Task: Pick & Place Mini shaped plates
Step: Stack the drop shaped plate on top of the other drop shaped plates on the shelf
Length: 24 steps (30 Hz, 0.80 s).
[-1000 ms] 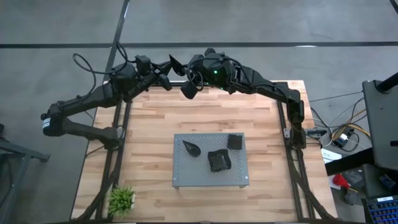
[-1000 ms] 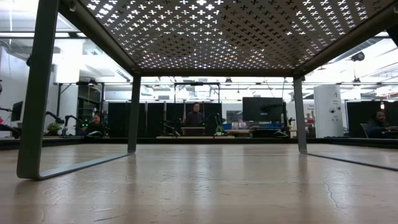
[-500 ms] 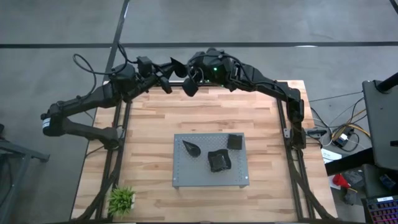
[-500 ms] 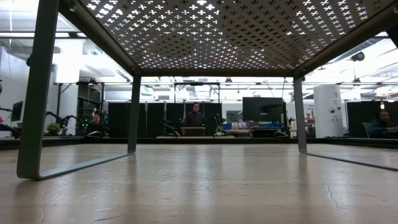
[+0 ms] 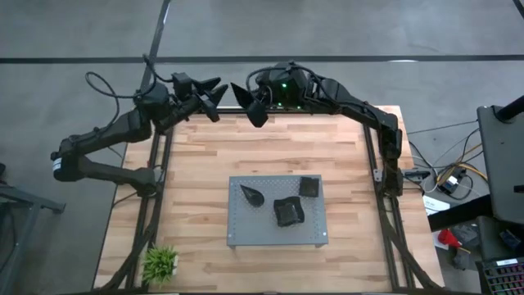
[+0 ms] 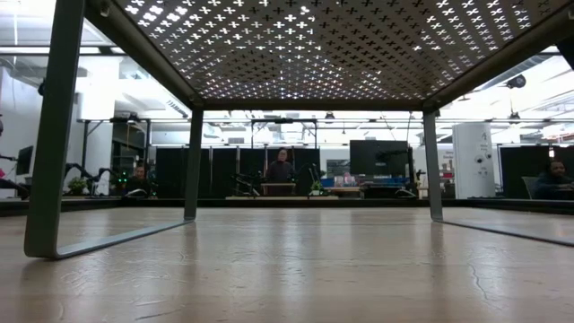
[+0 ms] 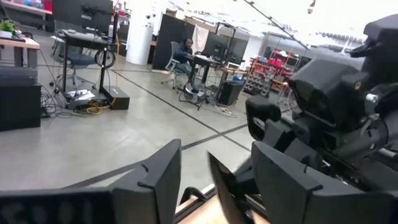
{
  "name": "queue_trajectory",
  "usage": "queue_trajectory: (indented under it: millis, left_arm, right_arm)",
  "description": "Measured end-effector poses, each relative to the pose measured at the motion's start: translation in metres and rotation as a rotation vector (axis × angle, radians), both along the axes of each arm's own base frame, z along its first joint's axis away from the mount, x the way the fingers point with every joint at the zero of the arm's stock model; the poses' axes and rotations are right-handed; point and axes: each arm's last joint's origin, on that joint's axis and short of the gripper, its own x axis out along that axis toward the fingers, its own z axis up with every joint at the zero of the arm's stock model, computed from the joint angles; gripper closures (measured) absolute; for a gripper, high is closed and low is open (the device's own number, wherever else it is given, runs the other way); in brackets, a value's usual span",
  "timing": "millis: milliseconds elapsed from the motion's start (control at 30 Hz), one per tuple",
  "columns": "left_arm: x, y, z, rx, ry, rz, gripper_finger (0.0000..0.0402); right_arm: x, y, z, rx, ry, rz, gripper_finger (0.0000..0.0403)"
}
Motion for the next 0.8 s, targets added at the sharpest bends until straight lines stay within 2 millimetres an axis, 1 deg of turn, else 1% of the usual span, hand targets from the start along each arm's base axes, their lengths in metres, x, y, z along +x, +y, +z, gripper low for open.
queue_trajectory:
  millis: [233,433,533,667,800]
  left_arm:
    - [-0.018,-0.006,0.008,-0.001,-0.049,-0.001,0.0215]
    - [-0.032,-0.011,0.015,-0.035,-0.12,-0.009,0.0217]
    - [-0.037,-0.012,0.017,-0.036,-0.134,-0.012,0.0218]
    - [-0.043,-0.015,0.019,-0.041,-0.157,-0.037,0.0219]
    - [-0.046,-0.018,0.021,-0.06,-0.186,-0.1,0.0218]
  right_arm:
    - [-0.002,0.004,-0.006,0.185,0.01,0.12,0.0395]
    - [-0.003,0.015,-0.013,0.426,0.047,0.301,0.0394]
    - [-0.005,0.026,-0.018,0.505,0.105,0.333,0.0394]
    - [-0.005,0.045,-0.029,0.54,0.207,0.365,0.0394]
    - [-0.001,0.066,-0.047,0.567,0.298,0.399,0.0394]
